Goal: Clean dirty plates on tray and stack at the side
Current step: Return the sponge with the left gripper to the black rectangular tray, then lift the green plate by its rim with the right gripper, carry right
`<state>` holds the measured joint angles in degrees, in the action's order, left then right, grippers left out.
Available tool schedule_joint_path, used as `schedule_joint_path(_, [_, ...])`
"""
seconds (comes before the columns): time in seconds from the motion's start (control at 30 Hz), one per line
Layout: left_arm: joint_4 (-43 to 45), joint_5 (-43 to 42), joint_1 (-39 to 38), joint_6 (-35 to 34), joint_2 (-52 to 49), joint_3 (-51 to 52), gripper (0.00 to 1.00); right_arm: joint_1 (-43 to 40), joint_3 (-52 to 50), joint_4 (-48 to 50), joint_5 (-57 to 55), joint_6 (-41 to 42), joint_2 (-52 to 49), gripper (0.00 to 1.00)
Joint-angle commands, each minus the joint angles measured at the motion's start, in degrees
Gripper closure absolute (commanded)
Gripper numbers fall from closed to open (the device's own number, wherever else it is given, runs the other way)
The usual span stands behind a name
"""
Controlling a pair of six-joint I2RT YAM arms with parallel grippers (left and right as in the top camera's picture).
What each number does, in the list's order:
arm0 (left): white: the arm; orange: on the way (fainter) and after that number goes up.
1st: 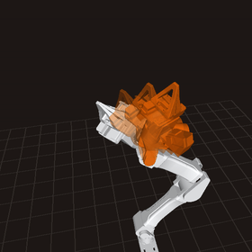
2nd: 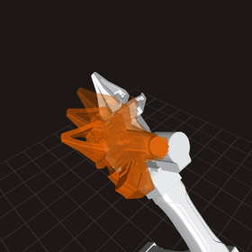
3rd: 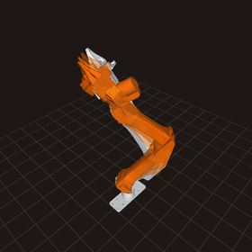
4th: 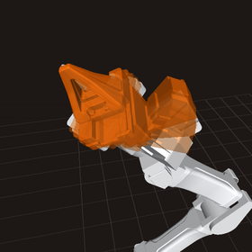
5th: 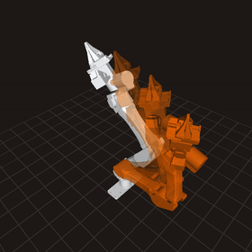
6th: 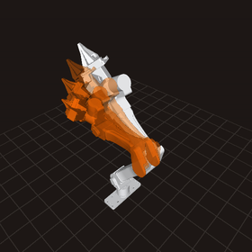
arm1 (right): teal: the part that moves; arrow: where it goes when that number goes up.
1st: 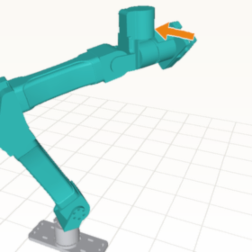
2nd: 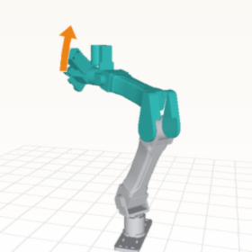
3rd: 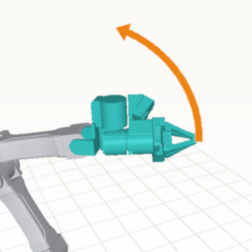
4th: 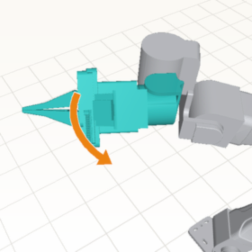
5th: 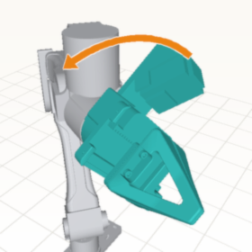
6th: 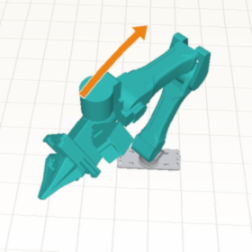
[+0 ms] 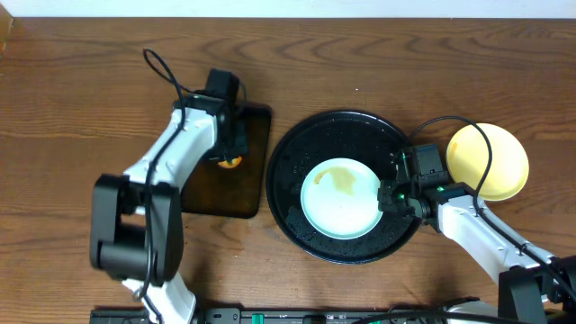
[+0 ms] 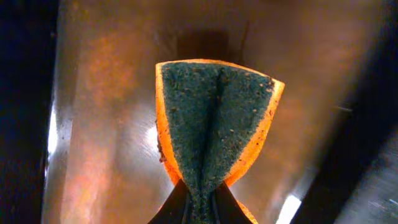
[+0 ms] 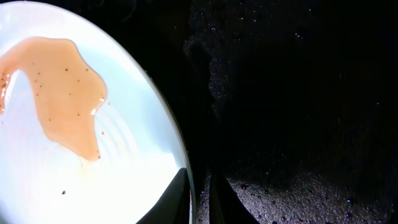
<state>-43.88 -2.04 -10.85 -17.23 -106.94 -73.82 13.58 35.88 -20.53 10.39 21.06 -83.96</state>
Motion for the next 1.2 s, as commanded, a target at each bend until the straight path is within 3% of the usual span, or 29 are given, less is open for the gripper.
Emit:
schedule_joint_path(0.0, [-0.24, -1.86, 2.71, 1.79, -2.86, 0.76, 0.89, 0.87, -0.11, -0.02, -1.16, 0.35, -0.07, 0.90])
schedule_joint_path(0.03, [-0.22, -1.84, 3.15, 1.84, -3.23, 0.76, 0.86, 0.87, -0.11, -0.02, -1.16, 0.37, -0.07, 0.90])
schedule_joint_path(0.07, [-0.22, -1.84, 3.58, 2.25, -3.43, 0.76, 0.75, 0.87, -0.11, -0.02, -1.16, 0.35, -0.07, 0.90])
schedule_joint_path(0.13, [-0.22, -1.81, 4.22, 2.47, -3.45, 0.74, 0.39, 0.87, -0.11, -0.02, -1.16, 0.35, -0.07, 0.90])
schedule_joint_path(0.2, [-0.28, -1.84, 4.57, 2.47, -2.93, 0.72, 0.27, 0.87, -0.11, 0.20, -1.16, 0.35, -0.07, 0.90])
schedule_joint_path(0.4, [-3.54, -1.86, 4.04, 2.43, 3.50, 0.20, 0.24, 0.87, -0.11, 1.53, -1.14, 0.35, -0.07, 0.83])
schedule_joint_path(0.63, [-6.12, -1.86, 2.23, 2.38, 12.90, 0.20, 0.24, 2.05, -0.48, 1.46, -1.14, 0.37, -0.07, 0.81])
schedule_joint_path(0.87, [-9.53, -2.05, 0.85, 1.97, 14.03, 0.33, 0.23, 2.95, -3.26, 2.43, -1.38, 0.37, -0.11, 0.81])
schedule_joint_path(0.93, [-10.14, -2.05, 0.72, 1.97, 14.03, 0.50, 0.23, 2.95, -4.17, 3.52, -1.62, 0.37, -0.35, 0.83])
schedule_joint_path(1.03, [-10.64, -2.05, 0.74, 1.97, 14.03, 0.55, 0.23, 2.95, -4.66, 5.40, -1.57, 0.37, -0.44, 0.99])
schedule_joint_path(1.17, [-10.78, -2.05, 0.74, 1.97, 14.03, 0.55, 0.23, 2.95, -4.48, 10.21, -1.66, 0.28, -0.37, 0.99])
